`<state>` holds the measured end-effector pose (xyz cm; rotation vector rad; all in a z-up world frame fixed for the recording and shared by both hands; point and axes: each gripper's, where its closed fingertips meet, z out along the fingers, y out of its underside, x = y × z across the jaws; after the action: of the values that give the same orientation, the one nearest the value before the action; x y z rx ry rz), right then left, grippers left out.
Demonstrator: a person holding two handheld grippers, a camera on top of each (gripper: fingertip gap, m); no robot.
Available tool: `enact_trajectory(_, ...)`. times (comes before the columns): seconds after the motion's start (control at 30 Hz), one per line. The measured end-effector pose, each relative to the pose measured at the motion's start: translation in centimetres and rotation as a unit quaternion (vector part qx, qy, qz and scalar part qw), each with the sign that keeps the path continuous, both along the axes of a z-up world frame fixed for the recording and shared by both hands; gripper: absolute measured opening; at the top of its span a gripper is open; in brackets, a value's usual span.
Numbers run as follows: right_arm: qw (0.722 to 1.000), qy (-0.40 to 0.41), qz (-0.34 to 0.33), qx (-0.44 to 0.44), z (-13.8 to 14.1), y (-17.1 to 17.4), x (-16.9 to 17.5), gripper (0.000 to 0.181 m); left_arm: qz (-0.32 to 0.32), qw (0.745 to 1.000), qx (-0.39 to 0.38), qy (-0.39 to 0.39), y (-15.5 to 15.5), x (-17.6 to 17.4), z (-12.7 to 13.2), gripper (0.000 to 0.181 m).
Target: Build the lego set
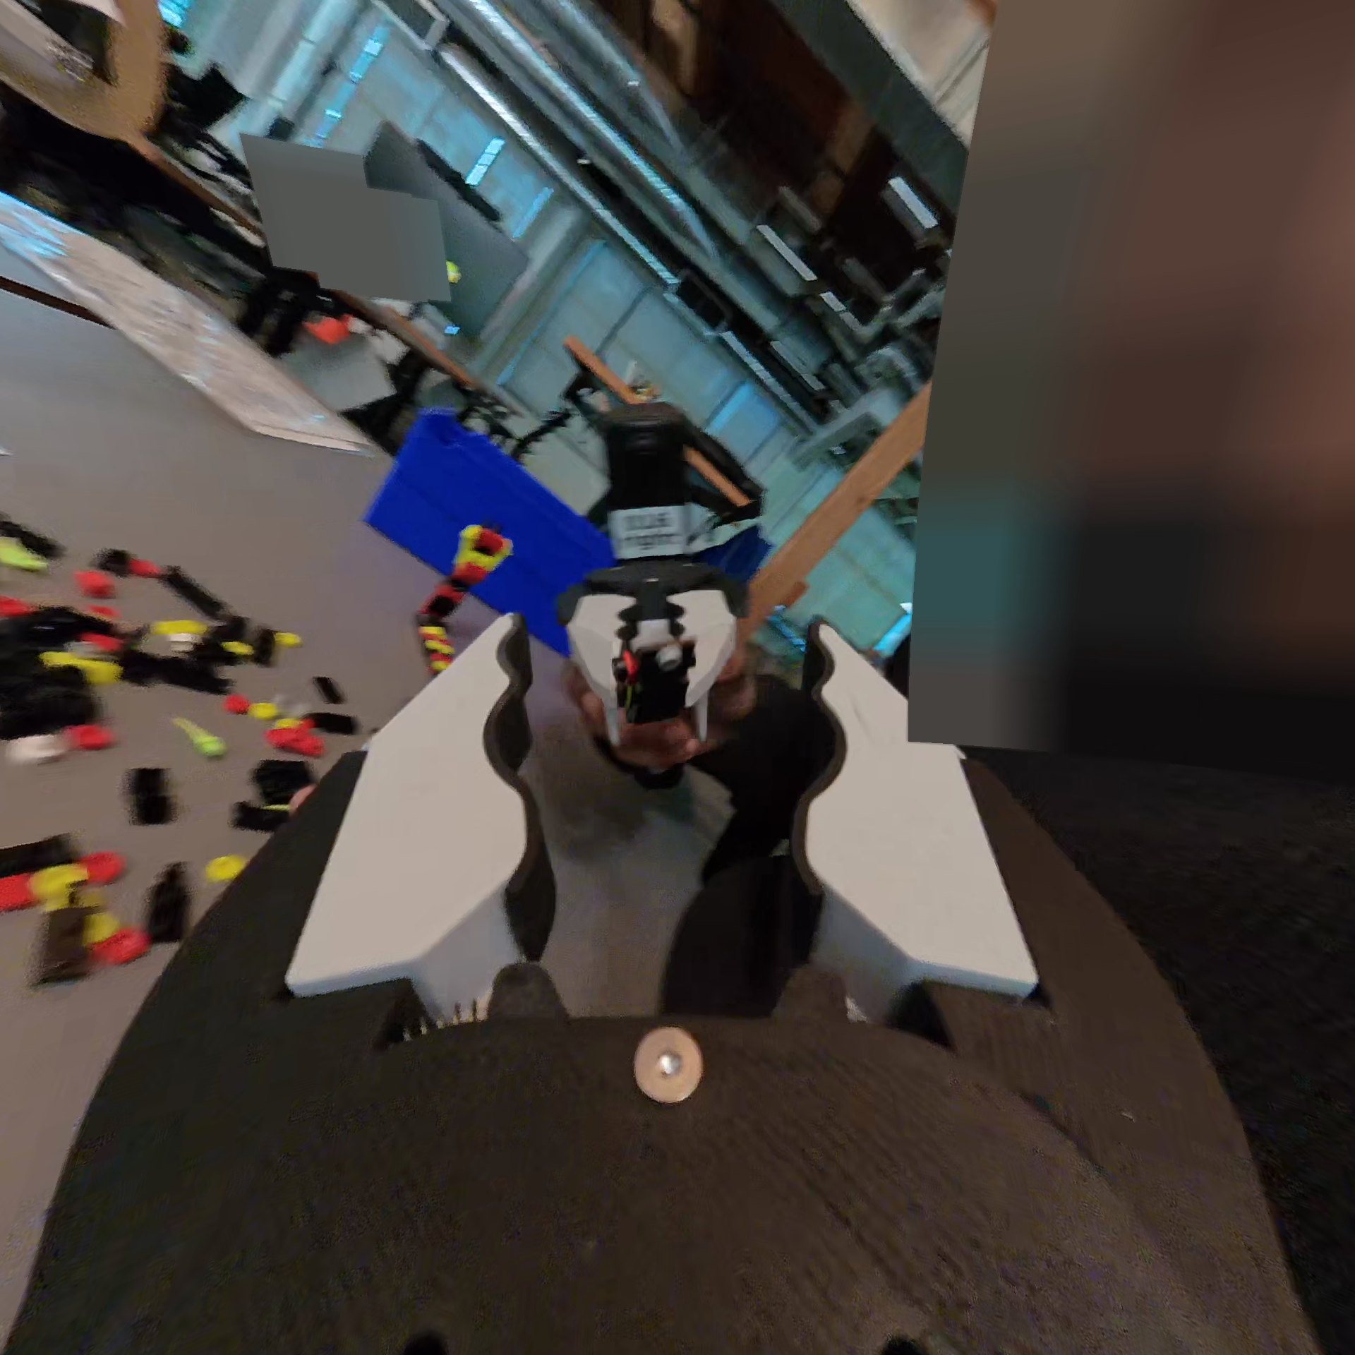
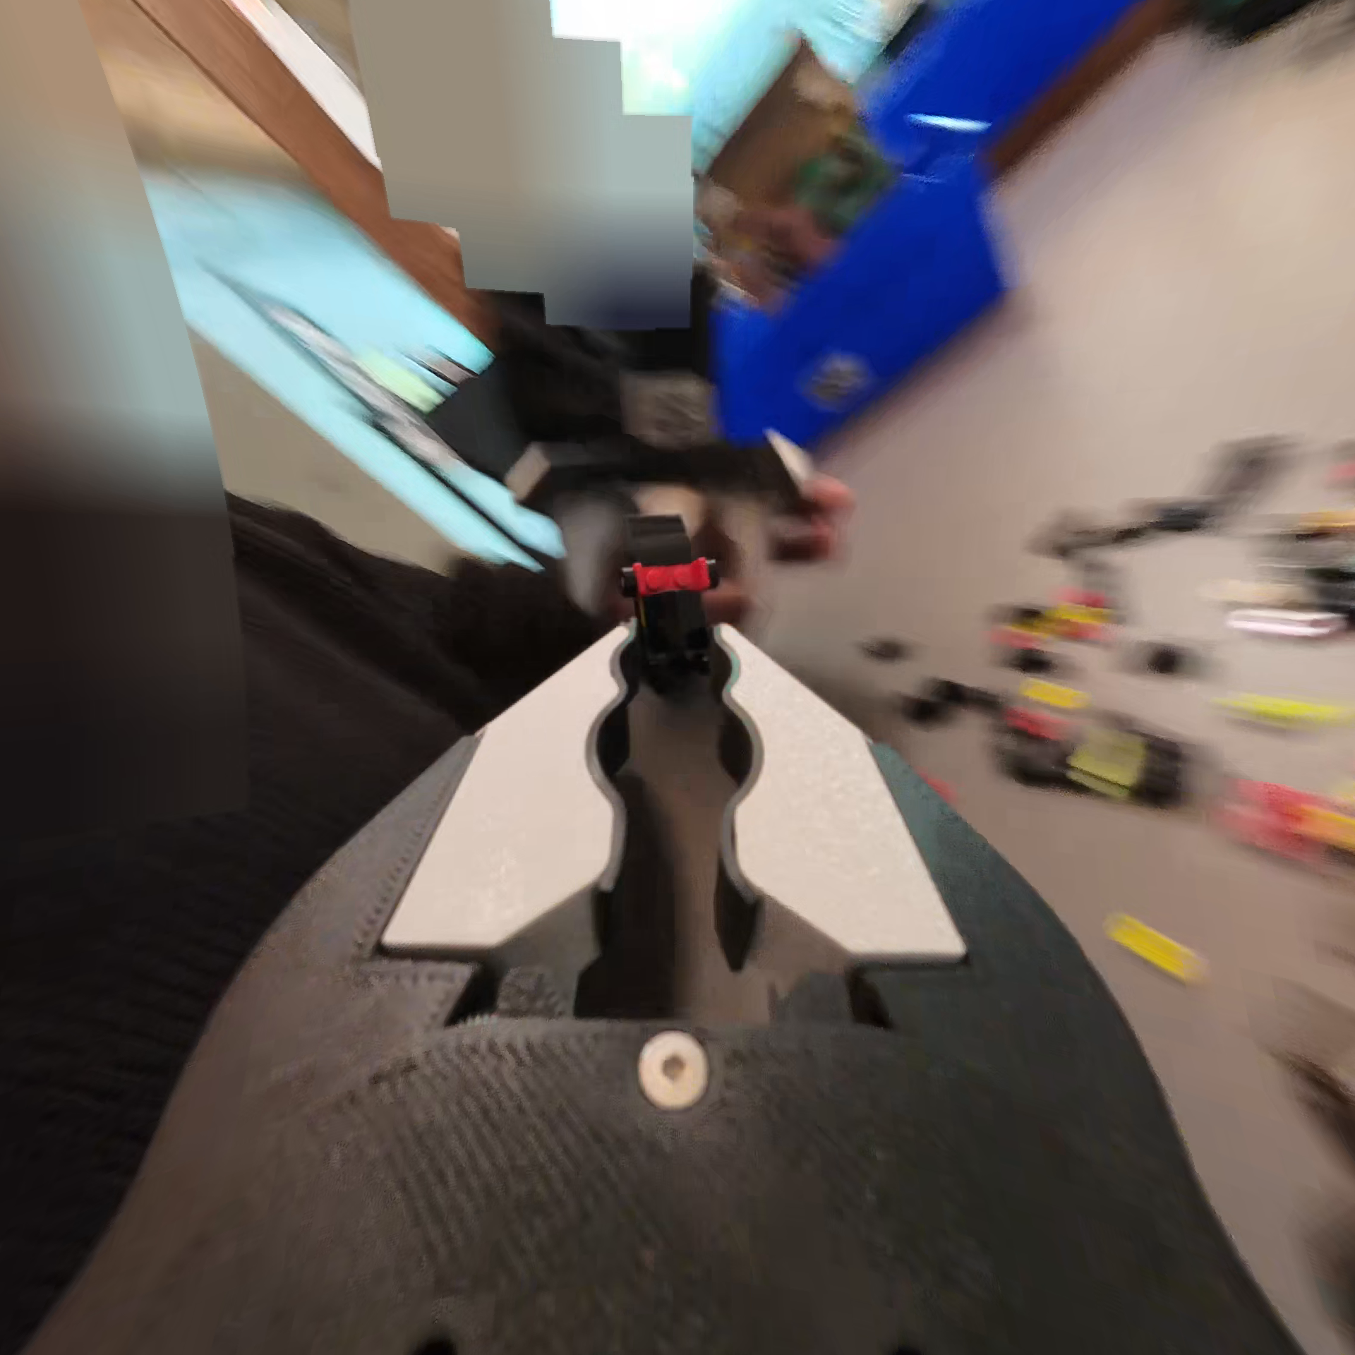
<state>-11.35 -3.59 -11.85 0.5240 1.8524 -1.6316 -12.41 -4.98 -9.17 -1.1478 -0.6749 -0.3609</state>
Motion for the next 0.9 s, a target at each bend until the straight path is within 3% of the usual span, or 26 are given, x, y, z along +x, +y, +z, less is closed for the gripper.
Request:
enact_trajectory(0.1, 0.983, 0.128, -0.048, 0.120, -3.1, 2.3, -1.0, 0.015, 0.044, 0.997, -0.065, 0.015, -0.5, -1.1, -1.5, 0.072)
enact_trajectory(0.2, 0.949, 0.211, -0.075, 0.223, -6.1, 5.1, -1.6, 0.016, 0.063, 0.991, -0.119, 0.025, -0.3, -1.7, -2.8, 0.071)
enact_trajectory(0.3, 0.907, 0.278, -0.075, 0.308, -8.4, 7.6, -1.9, 0.016, 0.059, 0.985, -0.160, 0.034, 0.6, -2.0, -4.0, 0.069)
enact_trajectory(0.4, 0.886, 0.304, -0.060, 0.345, -9.6, 8.6, -1.6, 0.016, 0.046, 0.983, -0.175, 0.039, 1.6, -2.4, -4.4, 0.068)
enact_trajectory(0.9, 0.889, 0.276, -0.065, 0.360, -11.1, 10.5, -0.4, 0.015, -0.018, 0.986, -0.164, 0.024, 4.7, -3.3, -4.8, 0.065)
